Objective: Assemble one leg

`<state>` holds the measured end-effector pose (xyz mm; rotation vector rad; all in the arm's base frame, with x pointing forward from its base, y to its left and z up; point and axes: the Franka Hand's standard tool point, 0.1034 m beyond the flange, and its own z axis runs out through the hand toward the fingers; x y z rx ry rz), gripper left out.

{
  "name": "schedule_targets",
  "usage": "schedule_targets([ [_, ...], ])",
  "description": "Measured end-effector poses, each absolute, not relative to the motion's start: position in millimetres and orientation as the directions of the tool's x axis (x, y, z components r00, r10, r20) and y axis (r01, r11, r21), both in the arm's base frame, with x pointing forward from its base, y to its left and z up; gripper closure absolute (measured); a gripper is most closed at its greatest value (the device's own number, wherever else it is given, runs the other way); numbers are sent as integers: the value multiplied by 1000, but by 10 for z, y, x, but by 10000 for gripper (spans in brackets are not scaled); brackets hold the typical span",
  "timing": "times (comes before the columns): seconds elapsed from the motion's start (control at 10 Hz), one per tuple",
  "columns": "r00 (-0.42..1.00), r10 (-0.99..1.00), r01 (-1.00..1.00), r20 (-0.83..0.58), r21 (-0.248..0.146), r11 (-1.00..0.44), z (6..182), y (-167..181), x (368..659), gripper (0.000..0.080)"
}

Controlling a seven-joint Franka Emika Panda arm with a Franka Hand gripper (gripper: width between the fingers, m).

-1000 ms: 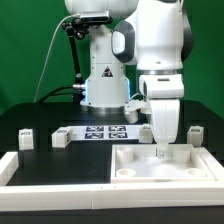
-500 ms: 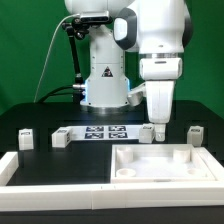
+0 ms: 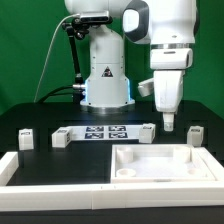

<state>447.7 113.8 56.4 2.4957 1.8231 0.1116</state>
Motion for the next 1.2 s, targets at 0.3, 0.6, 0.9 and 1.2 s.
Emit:
schedule_targets([
  [0.3, 364, 931, 927, 37, 77, -366, 556, 1148, 4458, 150],
  [0.6, 768, 637, 637, 72, 15, -770, 478, 1424, 4186, 150],
  [0.9, 950, 305, 308, 71, -37, -951, 461, 1657, 4163, 150],
  [1.2, 994, 91, 95, 60, -63, -993, 475, 1673, 4198, 150],
])
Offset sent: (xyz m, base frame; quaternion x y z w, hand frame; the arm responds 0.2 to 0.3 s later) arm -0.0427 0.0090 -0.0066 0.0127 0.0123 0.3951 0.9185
